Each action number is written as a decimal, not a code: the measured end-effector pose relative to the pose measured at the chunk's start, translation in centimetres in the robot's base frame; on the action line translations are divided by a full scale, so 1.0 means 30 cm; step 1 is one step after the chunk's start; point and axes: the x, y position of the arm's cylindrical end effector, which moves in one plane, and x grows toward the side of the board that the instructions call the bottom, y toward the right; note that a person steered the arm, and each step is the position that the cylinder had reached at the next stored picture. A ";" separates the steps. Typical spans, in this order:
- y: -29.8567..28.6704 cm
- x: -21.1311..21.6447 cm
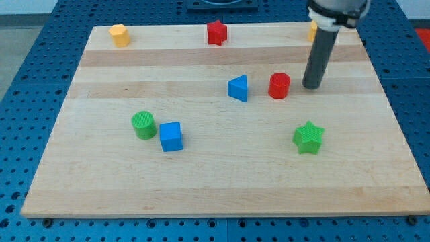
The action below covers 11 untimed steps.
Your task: Move green star closer to blue triangle
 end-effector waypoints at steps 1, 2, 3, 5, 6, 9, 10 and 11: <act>-0.002 0.108; 0.016 0.205; 0.034 0.313; 0.012 0.486; -0.073 0.484; -0.080 0.399; -0.111 0.354; -0.196 0.285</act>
